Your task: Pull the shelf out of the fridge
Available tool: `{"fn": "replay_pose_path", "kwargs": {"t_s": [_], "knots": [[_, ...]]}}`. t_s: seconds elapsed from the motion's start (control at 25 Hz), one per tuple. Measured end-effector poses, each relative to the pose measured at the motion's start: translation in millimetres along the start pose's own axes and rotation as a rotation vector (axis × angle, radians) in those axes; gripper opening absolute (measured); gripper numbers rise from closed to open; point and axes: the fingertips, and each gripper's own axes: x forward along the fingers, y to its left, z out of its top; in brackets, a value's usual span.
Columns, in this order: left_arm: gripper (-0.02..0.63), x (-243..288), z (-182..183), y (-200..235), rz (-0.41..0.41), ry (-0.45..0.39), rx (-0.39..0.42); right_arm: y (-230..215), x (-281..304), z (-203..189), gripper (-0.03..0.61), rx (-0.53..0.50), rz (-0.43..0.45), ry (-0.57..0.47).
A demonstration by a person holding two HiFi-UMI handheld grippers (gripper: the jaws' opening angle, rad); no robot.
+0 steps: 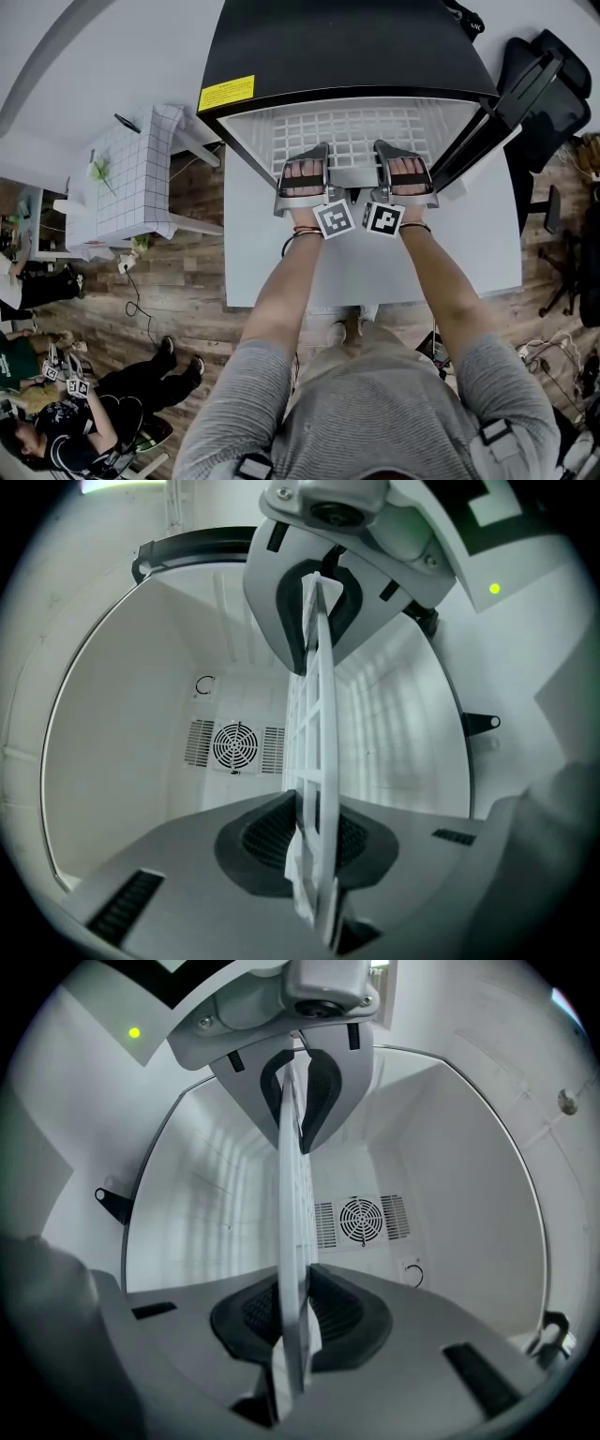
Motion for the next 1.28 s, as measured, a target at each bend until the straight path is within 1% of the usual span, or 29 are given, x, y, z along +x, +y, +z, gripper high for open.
{"fn": "replay_pose_path", "kwargs": {"t_s": [0.12, 0.28, 0.48, 0.84, 1.08, 1.28], "knots": [[0.044, -6, -1, -3, -0.001, -0.002, 0.003, 0, -6, 0, 0.038, -0.014, -0.016, 0.005], [0.044, -14, 0, -6, -0.009, -0.002, 0.009, 5, -14, -1, 0.038, -0.016, -0.005, 0.012], [0.044, -36, 3, -17, -0.004, -0.015, 0.008, 11, -38, 0, 0.038, -0.02, -0.02, 0.008], [0.044, -43, 3, -12, 0.009, -0.002, 0.01, 9, -44, 1, 0.038, -0.014, -0.022, 0.006], [0.044, -53, 2, -20, 0.003, -0.006, 0.0, 5, -56, 7, 0.038, -0.016, -0.038, -0.008], [0.044, -60, 3, -18, 0.004, -0.015, -0.01, 11, -61, 3, 0.038, -0.011, -0.018, 0.013]]}}
